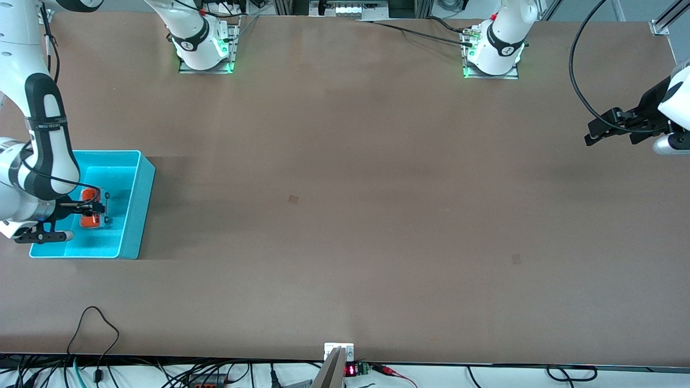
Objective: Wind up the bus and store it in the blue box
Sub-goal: 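Lift the bus with the right gripper over the blue box, then lower the bus into the blue box and open the right gripper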
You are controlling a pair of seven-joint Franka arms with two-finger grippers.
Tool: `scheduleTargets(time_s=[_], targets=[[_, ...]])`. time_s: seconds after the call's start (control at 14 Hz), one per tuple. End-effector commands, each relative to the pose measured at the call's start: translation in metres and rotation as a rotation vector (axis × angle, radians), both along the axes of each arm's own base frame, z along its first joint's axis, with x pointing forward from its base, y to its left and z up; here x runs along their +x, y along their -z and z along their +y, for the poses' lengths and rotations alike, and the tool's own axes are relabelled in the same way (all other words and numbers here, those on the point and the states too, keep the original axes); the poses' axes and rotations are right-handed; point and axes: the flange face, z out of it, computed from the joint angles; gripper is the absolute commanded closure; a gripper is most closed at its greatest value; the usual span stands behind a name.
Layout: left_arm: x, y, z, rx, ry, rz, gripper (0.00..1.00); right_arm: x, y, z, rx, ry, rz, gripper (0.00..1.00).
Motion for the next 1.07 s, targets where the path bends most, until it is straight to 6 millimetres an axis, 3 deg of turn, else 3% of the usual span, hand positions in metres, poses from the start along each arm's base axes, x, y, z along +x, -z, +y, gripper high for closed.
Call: scheduleTargets(time_s=[0.0,0.29,0.36,0.5,0.64,0.79,1.0], targets=[[-0.001,-0.004,0.003,0.016,0.015,0.001,0.00,0.000,0.010,0.004,0.005,0.010,-0.006,0.77],[-0.001,-0.004,0.003,0.016,0.013,0.001,0.00,0.000,0.014,0.004,0.006,0.008,-0.001,0.24],[-0.001,-0.004,0.002,0.016,0.016,0.001,0.00,0.000,0.014,0.004,0.005,0.008,-0.003,0.01],[-0.001,-0.004,0.002,0.016,0.016,0.001,0.00,0.003,0.007,0.004,0.004,0.000,-0.013,0.00],[-0.001,-0.004,0.002,0.016,0.016,-0.001,0.00,0.011,-0.013,0.007,0.000,-0.016,-0.036,0.00],[-0.001,-0.004,0.002,0.016,0.016,-0.002,0.00,0.014,-0.047,0.010,0.003,-0.024,-0.039,0.00],[0.000,-0.004,0.002,0.016,0.015,-0.005,0.00,0.026,-0.133,0.044,0.018,-0.064,-0.004,0.00]])
